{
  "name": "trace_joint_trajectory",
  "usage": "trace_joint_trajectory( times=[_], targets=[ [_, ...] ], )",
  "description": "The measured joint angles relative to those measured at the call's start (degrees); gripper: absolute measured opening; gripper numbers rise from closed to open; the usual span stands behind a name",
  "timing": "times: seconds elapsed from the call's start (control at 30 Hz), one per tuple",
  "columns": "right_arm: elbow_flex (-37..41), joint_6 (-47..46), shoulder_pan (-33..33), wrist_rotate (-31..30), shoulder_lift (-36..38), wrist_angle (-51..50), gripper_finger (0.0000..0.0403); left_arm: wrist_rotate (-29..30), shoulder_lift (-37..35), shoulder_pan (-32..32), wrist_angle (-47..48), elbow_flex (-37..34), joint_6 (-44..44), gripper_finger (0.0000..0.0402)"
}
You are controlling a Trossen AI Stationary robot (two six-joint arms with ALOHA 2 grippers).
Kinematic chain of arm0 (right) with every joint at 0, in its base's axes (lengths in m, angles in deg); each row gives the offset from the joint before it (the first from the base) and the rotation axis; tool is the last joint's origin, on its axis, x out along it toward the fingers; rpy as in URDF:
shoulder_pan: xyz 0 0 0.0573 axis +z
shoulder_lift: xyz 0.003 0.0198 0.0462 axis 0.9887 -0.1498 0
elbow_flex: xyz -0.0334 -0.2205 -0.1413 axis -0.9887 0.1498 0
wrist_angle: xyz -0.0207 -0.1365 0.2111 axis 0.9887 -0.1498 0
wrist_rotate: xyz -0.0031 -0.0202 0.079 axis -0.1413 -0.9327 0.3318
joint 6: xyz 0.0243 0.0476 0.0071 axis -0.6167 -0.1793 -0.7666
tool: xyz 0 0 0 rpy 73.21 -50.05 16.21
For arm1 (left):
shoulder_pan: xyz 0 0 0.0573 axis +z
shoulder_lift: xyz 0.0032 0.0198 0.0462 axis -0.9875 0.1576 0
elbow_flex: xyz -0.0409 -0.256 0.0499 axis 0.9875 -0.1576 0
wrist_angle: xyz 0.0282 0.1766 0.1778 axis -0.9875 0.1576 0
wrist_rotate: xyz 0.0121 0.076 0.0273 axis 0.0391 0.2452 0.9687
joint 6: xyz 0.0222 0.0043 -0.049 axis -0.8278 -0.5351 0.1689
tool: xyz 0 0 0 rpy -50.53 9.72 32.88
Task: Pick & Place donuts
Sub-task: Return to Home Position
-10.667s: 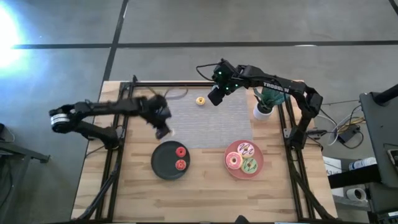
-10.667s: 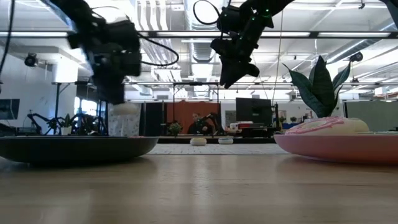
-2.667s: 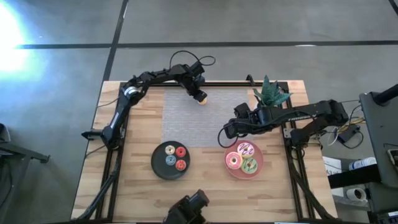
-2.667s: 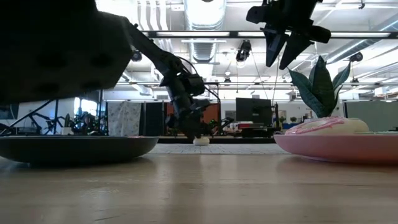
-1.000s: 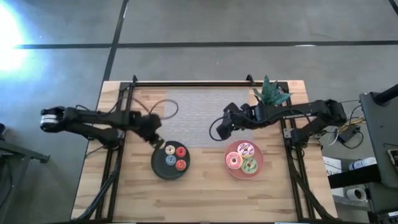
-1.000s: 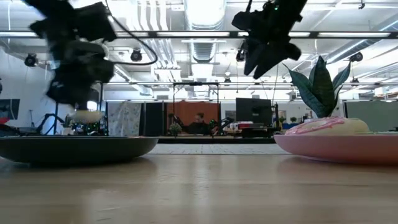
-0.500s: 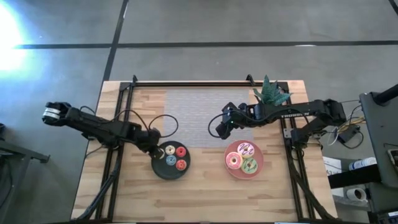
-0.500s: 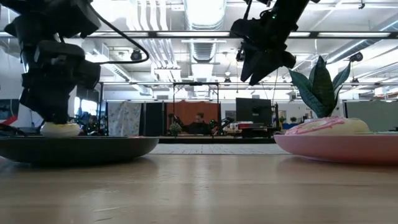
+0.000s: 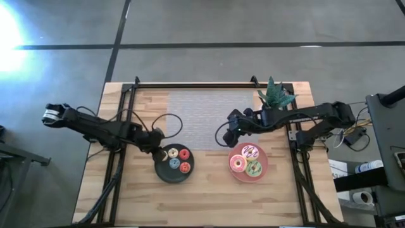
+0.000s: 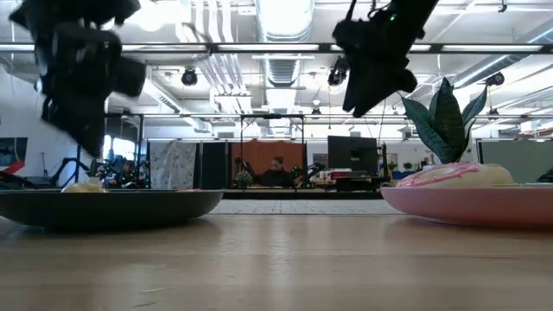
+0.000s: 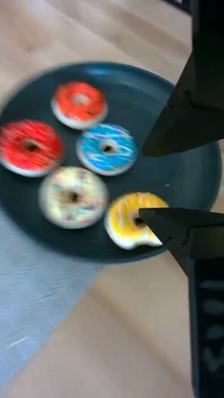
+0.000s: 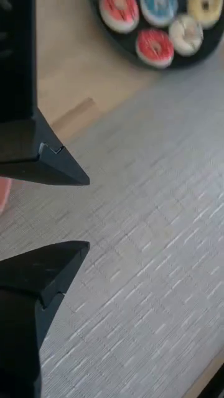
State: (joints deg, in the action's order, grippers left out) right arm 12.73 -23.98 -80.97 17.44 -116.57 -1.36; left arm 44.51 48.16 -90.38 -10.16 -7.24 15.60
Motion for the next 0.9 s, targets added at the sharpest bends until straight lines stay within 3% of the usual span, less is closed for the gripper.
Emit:
trace_joint_trajectory(
  times=[0.07,0.23,0.37,0.5,0.6,0.77,0.9],
  targets=[
    [0.2,0.2,1.0,0.8,1.5,-0.2,0.0148,3.0,-0.9,-0.3,3.0,3.0,-2.8,0.0118],
    [0.0,-5.1,4.8,18.1,10.2,-0.4,0.0148,2.7,-3.5,-0.3,9.9,9.5,-5.8,0.0119],
    [0.0,-10.8,7.6,13.8,17.9,-1.1,0.0146,3.1,-6.1,-0.4,14.8,12.7,-10.4,0.0119],
    [0.2,-16.2,7.6,10.8,24.8,-0.4,0.0138,3.6,-8.0,-0.7,16.2,14.0,-4.1,0.0119],
    [0.3,-21.2,7.8,10.7,28.7,2.7,0.0134,2.0,-10.1,-3.1,6.3,12.8,-10.7,0.0119],
    [5.0,-1.8,14.7,8.6,30.7,23.7,0.0132,-3.2,-13.9,-6.1,-18.9,4.3,-15.1,0.0119],
    [14.5,5.6,20.0,3.5,27.9,42.9,0.0132,-6.9,-16.6,-8.1,-41.1,-7.0,-14.7,0.0119]
  ],
)
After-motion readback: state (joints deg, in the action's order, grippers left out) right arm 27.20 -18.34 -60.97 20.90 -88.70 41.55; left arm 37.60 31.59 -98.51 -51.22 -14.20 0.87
